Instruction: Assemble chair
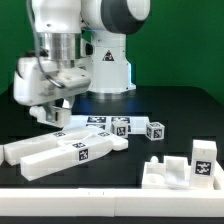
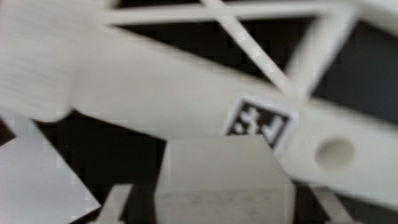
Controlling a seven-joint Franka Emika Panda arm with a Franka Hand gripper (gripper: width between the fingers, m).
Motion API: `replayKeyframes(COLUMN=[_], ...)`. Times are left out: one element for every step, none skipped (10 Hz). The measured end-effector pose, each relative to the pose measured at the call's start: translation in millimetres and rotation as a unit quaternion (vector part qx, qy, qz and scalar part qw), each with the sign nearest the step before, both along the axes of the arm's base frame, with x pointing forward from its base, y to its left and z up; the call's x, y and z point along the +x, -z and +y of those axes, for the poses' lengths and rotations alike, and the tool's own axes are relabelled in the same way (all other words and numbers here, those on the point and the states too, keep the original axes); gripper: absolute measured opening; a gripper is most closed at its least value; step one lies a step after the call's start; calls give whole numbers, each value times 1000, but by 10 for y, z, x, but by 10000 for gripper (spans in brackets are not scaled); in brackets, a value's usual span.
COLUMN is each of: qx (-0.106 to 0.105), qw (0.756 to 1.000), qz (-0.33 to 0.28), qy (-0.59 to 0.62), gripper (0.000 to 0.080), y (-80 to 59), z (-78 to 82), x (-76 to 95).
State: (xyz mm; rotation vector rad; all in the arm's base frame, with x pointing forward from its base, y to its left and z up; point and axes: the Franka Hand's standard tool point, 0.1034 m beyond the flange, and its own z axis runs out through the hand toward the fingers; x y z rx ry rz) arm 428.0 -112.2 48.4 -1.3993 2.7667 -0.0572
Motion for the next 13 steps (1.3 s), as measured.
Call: replayKeyframes(qx=[2,4,5,-2,-4,-6,-9,-7,-7,-5,-5,-6,-13], qw=[1000,998,996,993,984,976,959,955,953,947,947,944,940], qz=[0,0,0,1,6,9,7,10,10,10,11,13,34], qy=[15,57,83,121,179,219,283,297,301,320,320,330,340], gripper=[284,284,284,284,284,284,284,284,284,284,284,284,284], y=[7,25,43,87,113,125,158,175,185,205,217,245,338], z=[12,14,-2,-159,-298,-380,-420,-388,-380,-370,-359,-368,-518], x=[12,1,-11,-48,-80,-104,-138,-137,-139,-151,-157,-181,-312])
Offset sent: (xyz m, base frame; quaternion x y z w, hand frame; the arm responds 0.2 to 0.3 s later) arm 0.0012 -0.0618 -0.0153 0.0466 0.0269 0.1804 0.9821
